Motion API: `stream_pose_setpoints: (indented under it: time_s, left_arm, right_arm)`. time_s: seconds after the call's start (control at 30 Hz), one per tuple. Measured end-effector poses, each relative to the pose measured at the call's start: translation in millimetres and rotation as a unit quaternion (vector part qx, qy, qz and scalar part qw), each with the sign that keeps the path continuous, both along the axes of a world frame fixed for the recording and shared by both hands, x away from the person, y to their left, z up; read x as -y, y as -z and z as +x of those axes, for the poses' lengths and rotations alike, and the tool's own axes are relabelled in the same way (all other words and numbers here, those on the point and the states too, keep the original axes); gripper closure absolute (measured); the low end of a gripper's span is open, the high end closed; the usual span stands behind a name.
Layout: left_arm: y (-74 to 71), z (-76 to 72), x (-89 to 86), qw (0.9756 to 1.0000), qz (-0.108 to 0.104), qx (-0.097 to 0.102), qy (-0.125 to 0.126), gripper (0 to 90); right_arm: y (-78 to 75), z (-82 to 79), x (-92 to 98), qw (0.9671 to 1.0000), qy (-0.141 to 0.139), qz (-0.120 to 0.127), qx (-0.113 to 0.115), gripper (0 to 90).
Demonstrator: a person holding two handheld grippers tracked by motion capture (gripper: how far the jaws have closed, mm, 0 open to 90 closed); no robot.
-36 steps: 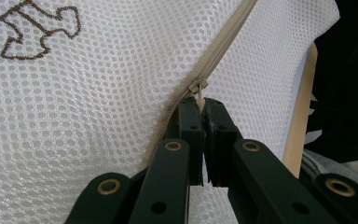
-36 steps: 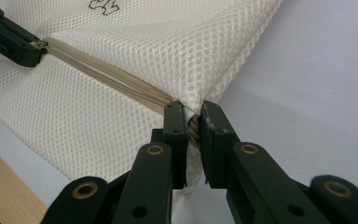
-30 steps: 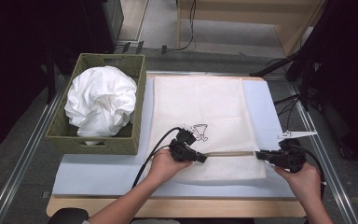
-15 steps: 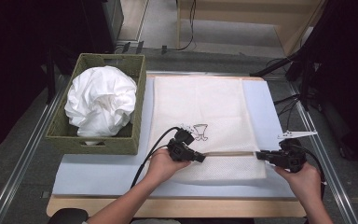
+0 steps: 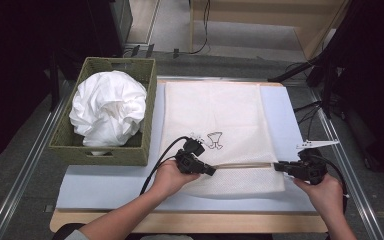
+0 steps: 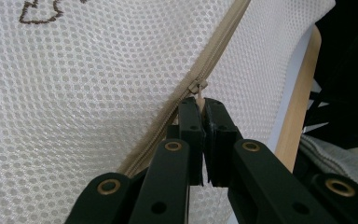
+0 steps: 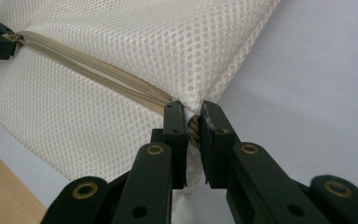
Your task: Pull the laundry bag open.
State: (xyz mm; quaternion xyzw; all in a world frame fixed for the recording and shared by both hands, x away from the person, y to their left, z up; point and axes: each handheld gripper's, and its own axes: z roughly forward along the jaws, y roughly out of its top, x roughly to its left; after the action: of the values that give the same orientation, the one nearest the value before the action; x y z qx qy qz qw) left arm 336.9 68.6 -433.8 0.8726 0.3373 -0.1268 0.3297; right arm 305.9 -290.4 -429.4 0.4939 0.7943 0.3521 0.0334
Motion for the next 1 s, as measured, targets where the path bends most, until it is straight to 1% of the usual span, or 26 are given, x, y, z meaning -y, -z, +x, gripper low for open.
stream_pose_setpoints:
  time_s: [0.03, 0.13, 0.17, 0.2, 0.27, 0.37, 0.43, 0.5, 0.53, 0.67, 0.7, 0.73, 0.77, 0.9, 0.97, 1.0]
  left_arm:
    - [0.7, 0.1, -0.3, 1.0, -0.003, 0.0, -0.001, 87.8]
    - [5.2, -1.8, -0.9, 0.9999, -0.013, 0.009, -0.006, 87.8]
    - [7.4, -2.4, -1.8, 0.9997, -0.022, 0.007, -0.006, 87.8]
    - [9.9, -3.0, -2.6, 0.9995, -0.029, 0.005, -0.012, 87.8]
    - [12.1, -3.2, -3.7, 0.9995, -0.029, 0.002, -0.011, 87.8]
    - [10.4, -2.4, -3.7, 0.9995, -0.029, 0.006, -0.007, 87.8]
    - [9.4, -2.0, -3.8, 0.9995, -0.029, 0.009, -0.006, 87.8]
    - [8.7, -1.8, -3.8, 0.9996, -0.026, 0.011, -0.004, 87.8]
    - [8.3, -1.8, -3.9, 0.9996, -0.028, 0.01, -0.005, 87.8]
    - [6.2, -1.1, -5.4, 0.9997, -0.024, 0.01, -0.003, 87.8]
    - [5.9, -1.2, -6.1, 0.9995, -0.029, 0.008, -0.006, 87.8]
    - [5.4, -1.1, -7.0, 0.9996, -0.026, 0.007, -0.009, 87.8]
    - [5.2, -0.9, -8.2, 0.9995, -0.028, 0.008, -0.008, 87.8]
    - [2.8, -1.5, -14.7, 0.9995, -0.027, 0.008, -0.011, 87.8]
    - [0.3, -1.8, -18.5, 0.9997, -0.021, 0.012, -0.01, 87.8]
    - [-0.5, -1.9, -20.1, 0.9997, -0.02, 0.01, -0.011, 87.8]
  right_arm:
    - [0.0, 0.0, -0.2, 1.0, -0.001, 0.0, 0.002, 82.5]
    - [0.4, -0.1, 0.3, 1.0, 0.001, -0.001, -0.001, 82.5]
    - [0.8, 0.0, 0.4, 1.0, 0.001, -0.001, -0.001, 82.5]
    - [1.0, 0.0, 0.4, 1.0, 0.001, -0.002, -0.002, 82.5]
    - [1.2, 0.0, 0.4, 1.0, 0.001, -0.001, -0.002, 82.5]
    - [1.1, -0.1, 0.0, 1.0, 0.0, -0.004, -0.002, 82.5]
    - [1.5, 0.0, 0.4, 1.0, 0.0, -0.001, -0.002, 82.5]
    - [1.6, 0.1, 0.3, 1.0, 0.0, -0.001, -0.002, 82.5]
    - [1.7, 0.2, 0.3, 1.0, -0.001, -0.001, -0.003, 82.4]
    - [1.8, 0.6, 1.1, 1.0, -0.003, 0.001, -0.003, 82.5]
    - [2.0, 0.7, 1.1, 1.0, -0.001, 0.0, -0.003, 82.5]
    - [2.0, 0.8, 1.2, 1.0, -0.002, 0.001, -0.004, 82.5]
    - [1.9, 0.8, 1.1, 1.0, -0.001, -0.002, -0.004, 82.5]
    - [2.3, 1.0, 2.1, 1.0, 0.002, 0.001, -0.004, 82.5]
    - [2.3, 1.3, 2.6, 1.0, 0.002, -0.001, -0.004, 82.4]
    - [2.3, 1.3, 2.6, 1.0, 0.002, 0.0, -0.004, 82.5]
